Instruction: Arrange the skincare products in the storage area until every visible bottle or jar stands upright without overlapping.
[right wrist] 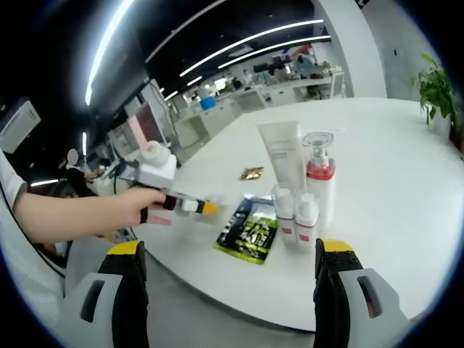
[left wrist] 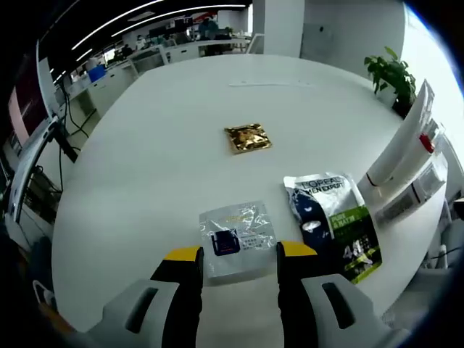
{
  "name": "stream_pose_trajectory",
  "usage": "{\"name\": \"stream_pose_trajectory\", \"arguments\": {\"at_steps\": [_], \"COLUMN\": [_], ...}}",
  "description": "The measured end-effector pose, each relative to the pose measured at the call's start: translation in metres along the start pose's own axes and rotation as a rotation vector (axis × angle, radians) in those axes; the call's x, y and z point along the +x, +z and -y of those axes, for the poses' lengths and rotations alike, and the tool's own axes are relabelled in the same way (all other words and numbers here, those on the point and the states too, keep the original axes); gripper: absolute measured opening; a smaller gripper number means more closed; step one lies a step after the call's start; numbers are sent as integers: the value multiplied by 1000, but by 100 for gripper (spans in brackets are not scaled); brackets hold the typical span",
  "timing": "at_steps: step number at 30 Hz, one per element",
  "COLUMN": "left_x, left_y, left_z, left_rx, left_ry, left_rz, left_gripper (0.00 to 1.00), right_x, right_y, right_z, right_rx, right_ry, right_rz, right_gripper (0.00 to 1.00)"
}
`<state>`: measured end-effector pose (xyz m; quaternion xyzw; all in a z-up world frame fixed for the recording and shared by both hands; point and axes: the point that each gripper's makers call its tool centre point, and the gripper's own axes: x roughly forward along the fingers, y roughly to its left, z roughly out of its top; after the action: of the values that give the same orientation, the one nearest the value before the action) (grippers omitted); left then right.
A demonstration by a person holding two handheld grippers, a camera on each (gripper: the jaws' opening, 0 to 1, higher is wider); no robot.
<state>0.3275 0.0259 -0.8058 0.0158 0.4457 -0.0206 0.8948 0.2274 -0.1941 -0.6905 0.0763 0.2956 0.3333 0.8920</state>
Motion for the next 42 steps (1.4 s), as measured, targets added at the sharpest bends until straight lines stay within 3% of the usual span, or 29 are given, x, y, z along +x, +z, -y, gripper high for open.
{"name": "stream_pose_trajectory", "arguments": {"at_steps": [14,42], "left_x": [-13,-12], "left_y": [-17,-47], "left_z": [8,23], "left_rx": [1,16], "left_ry": [-5,-33], "left_rz": [-14,-70], "left_gripper": [40,40], "right_x": [-1,-2], "right_y": [2,1], "right_z": [-6,-7], "right_rx": [-10,-17], "right_ry": [27,29], "right_rz": [10,5], "right_gripper": [95,95]}}
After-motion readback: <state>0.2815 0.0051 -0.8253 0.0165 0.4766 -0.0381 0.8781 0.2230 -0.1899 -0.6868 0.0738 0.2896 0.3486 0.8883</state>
